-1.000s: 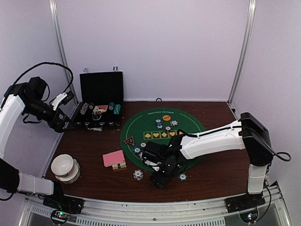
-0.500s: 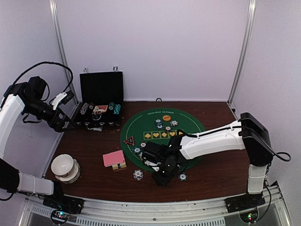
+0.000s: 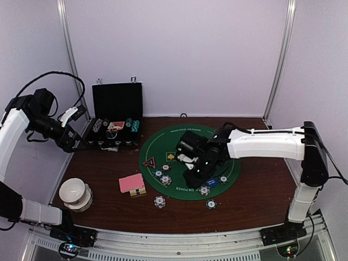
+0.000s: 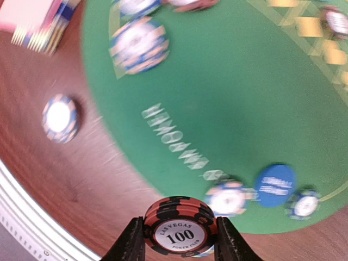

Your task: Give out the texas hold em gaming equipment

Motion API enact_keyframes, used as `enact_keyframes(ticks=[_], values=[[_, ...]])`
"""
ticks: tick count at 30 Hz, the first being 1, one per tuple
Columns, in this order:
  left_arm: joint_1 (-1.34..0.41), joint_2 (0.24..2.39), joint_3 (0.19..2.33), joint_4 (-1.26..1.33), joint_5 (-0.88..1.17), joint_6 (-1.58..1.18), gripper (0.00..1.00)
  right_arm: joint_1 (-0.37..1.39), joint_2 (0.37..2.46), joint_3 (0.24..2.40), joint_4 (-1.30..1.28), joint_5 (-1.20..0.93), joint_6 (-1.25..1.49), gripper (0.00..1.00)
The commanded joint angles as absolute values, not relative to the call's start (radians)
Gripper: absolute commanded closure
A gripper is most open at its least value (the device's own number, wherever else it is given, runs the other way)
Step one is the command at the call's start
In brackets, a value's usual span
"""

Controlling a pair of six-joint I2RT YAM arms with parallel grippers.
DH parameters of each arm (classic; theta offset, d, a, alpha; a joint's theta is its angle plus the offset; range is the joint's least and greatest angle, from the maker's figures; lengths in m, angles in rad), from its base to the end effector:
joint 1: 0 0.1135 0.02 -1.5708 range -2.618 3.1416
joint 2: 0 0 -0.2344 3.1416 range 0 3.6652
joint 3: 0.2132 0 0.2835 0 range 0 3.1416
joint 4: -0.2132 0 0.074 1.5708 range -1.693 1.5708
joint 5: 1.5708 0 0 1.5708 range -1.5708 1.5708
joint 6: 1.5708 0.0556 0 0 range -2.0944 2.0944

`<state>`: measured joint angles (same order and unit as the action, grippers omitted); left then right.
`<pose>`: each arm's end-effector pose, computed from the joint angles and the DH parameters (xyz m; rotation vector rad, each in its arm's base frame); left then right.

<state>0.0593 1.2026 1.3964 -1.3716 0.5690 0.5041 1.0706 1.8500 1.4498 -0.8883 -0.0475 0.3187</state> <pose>0.2436 -0.0155 0.3328 0.7085 2.4586 -0.5762 0.1892 0.3516 0.1617 -1.0878 2.7290 0.3208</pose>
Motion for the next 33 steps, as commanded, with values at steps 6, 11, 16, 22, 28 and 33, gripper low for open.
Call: enact_keyframes(ticks=[6,11,16,22,28,33], values=[[0.020,1.234,1.341,-1.344,0.529,0.519,0.02,0.717,1.719,1.350,-0.878,0.045,0.348,0.85],[-0.043,1.242,1.289,-1.296,0.478,0.504,0.02,0.595,1.758,1.296,-0.816,0.044,0.360,0.84],[-0.140,1.264,1.225,-1.255,0.397,0.488,0.02,0.521,1.803,1.245,-0.737,0.008,0.378,0.84],[-0.246,1.304,1.170,-1.205,0.322,0.477,0.02,0.505,1.865,1.231,-0.695,0.003,0.384,0.80],[-0.347,1.346,1.110,-1.135,0.252,0.458,0.02,0.502,1.902,1.223,-0.677,0.003,0.396,0.53],[-0.424,1.385,1.073,-1.056,0.171,0.450,0.02,0.502,1.852,1.220,-0.693,0.005,0.405,0.26]])
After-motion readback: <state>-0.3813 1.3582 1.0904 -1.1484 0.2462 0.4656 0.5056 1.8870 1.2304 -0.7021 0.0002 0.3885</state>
